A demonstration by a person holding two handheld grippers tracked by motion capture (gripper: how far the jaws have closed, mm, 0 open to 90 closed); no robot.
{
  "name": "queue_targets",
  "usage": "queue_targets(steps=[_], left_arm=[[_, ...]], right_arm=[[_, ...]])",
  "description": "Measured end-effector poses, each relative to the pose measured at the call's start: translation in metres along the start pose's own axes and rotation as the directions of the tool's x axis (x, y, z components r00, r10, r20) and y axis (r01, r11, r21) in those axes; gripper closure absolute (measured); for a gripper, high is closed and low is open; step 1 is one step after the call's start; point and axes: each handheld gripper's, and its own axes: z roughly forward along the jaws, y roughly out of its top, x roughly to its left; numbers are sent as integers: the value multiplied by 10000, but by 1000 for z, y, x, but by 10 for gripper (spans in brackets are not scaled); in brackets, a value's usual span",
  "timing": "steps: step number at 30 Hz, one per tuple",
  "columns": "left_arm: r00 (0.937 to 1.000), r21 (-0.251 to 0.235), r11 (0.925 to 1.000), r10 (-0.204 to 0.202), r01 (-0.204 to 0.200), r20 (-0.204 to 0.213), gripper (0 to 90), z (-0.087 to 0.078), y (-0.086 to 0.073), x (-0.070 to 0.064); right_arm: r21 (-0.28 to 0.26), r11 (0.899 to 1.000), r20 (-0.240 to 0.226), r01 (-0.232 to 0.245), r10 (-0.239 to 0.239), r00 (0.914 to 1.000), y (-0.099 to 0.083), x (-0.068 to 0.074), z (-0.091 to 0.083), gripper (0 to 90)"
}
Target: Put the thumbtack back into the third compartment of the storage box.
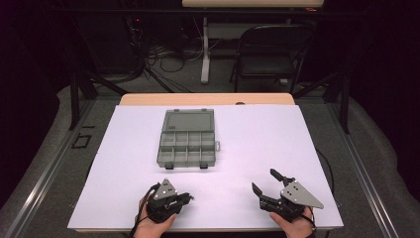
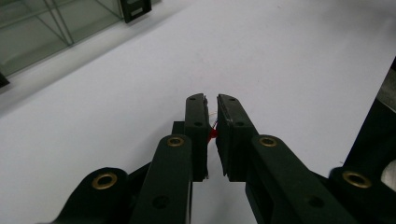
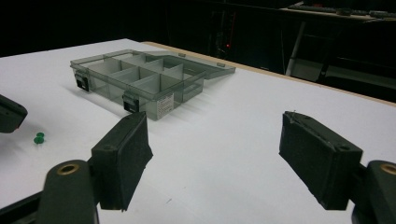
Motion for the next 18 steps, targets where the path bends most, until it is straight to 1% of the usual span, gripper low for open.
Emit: queue_targets(steps=[1, 3, 4, 5, 6, 7, 8, 9, 10, 18], left_arm=[[9999, -139, 9998, -120, 119, -33, 830, -3, 1, 2], [9998, -186, 9997, -166, 165, -72, 830, -4, 1, 3], [9996, -295, 9993, -248, 244, -109, 830, -7, 2, 5], [9996, -295, 9993, -248, 244, -109, 830, -7, 2, 5], [9993, -439, 9985, -334, 326, -168, 830, -10, 3, 7], [9993, -439, 9985, -334, 326, -168, 830, -10, 3, 7], [9988, -588, 9974, -435, 422, -208, 830, -13, 3, 10], [9988, -588, 9974, -435, 422, -208, 830, -13, 3, 10], [9982, -731, 9959, -548, 529, -235, 830, -16, 4, 12], [9964, -1108, 9913, -761, 717, -365, 830, -24, 11, 19]], right_arm=[[0, 10000, 2, 10, -10, 10000, 0, 0, 0, 235], [8, 10000, -8, 13, -13, 10000, 0, 0, 0, 235], [12, 10000, -7, 14, -14, 10000, 0, 0, 0, 236], [16, 10000, -6, 14, -14, 10000, 0, 0, 0, 235], [17, 10000, -8, 12, -12, 10000, 0, 0, 0, 236], [16, 10000, -9, 13, -13, 10000, 0, 0, 0, 235], [15, 10000, -10, 15, -15, 10000, 0, 0, 0, 235], [15, 10000, -10, 15, -15, 10000, 0, 0, 0, 235], [25, 10000, -15, 22, -22, 10000, 0, 1, 0, 236], [36, 10000, -26, 4, -4, 10000, 0, 1, 1, 236]])
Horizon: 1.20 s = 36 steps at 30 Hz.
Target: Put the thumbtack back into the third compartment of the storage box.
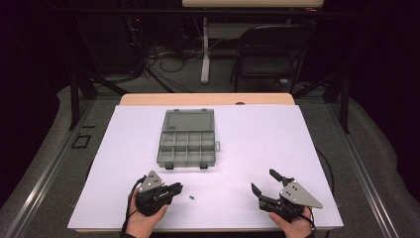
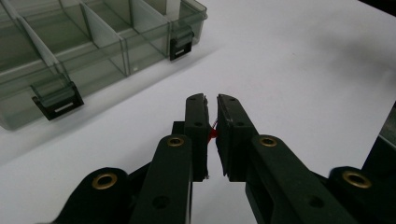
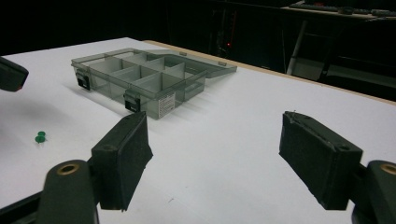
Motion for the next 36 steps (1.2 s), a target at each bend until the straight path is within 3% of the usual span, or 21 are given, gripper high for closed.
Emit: queue_targets(steps=[13, 20, 29, 36], left_arm=[[9993, -597, 9981, -140, 118, -359, 830, -9, 36, 17], [9986, -689, 9976, -98, 62, -520, 830, -10, 55, 23], [9976, -730, 9973, 19, -70, -693, 830, -2, 86, 30], [9970, -696, 9976, 14, -68, -775, 830, 7, 102, 34]], right_arm=[[59, 10000, 30, -39, 38, 10000, -1, -1, 1, 235], [64, 10000, 27, -40, 40, 10000, -1, -1, 0, 235], [70, 10000, 36, -33, 33, 10000, -1, -1, 0, 236], [69, 10000, 18, -48, 48, 10000, -1, -1, 0, 235]])
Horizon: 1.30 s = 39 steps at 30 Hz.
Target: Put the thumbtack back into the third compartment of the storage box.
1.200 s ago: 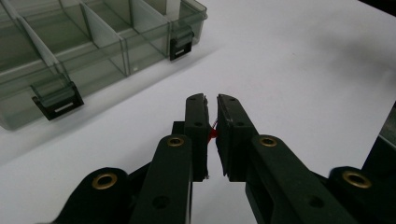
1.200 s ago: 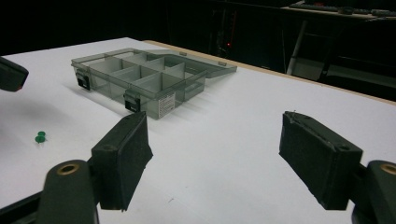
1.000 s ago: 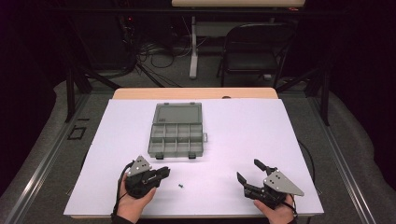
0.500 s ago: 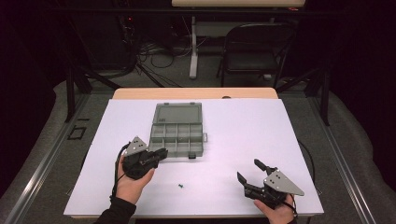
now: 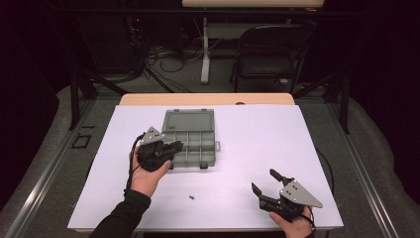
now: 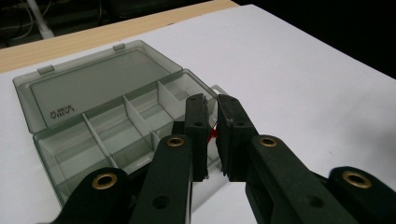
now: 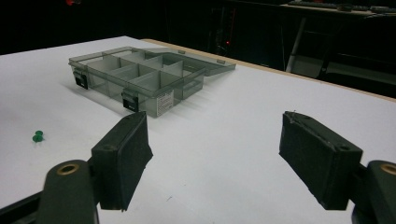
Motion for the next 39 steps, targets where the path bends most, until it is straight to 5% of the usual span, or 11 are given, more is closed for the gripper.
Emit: queue_targets(steps=[14, 29, 39], left_arm=[[9990, 494, 9982, -334, 349, -311, 830, 43, 25, 11], [9960, 1221, 9908, -489, 579, -751, 830, 84, 24, 19], [9906, 1762, 9784, -907, 1078, -1025, 830, 107, 15, 30]], right_arm=[[-55, 10000, -10, -17, 17, 10000, 0, -1, 0, 236], [-79, 10000, -36, -16, 15, 10000, 0, -2, 0, 235], [5, 10000, -90, -6, 6, 10000, 0, -1, 0, 236]])
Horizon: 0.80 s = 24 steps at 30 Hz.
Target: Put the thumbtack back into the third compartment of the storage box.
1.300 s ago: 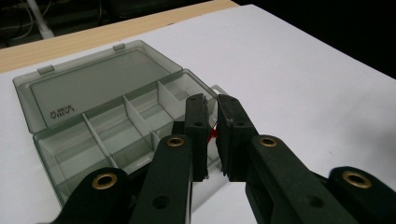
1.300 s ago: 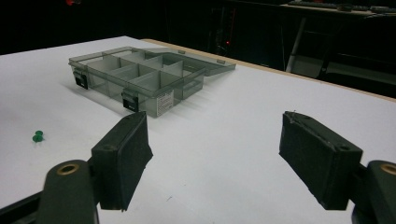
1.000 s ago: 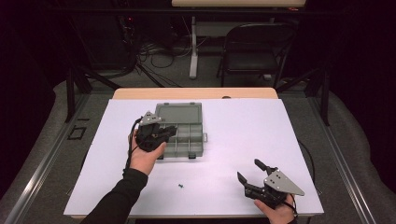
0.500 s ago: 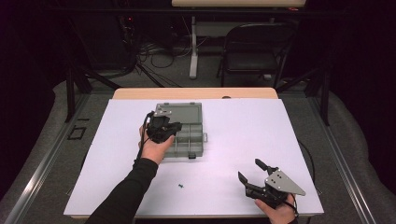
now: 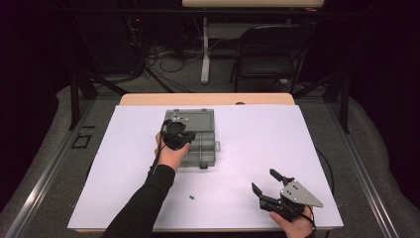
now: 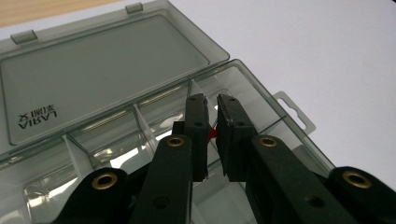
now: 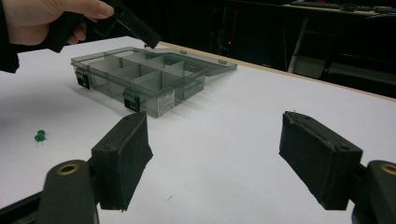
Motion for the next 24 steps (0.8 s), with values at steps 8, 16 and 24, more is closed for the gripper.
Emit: queue_targets(steps=[8, 16, 24], left_arm=[[9997, 259, 9995, -151, 155, -175, 830, 10, -3, 3], [9994, 390, 9988, -301, 308, -175, 829, 18, -5, 3], [9993, 442, 9985, -318, 326, -194, 827, 20, -7, 3]], right_arm=[[7, 10000, -15, -32, 32, 10000, 0, 0, 0, 235], [-10, 10000, -33, -42, 42, 10000, 0, 0, 1, 235], [20, 10000, -25, -60, 60, 10000, 0, 0, 0, 236]])
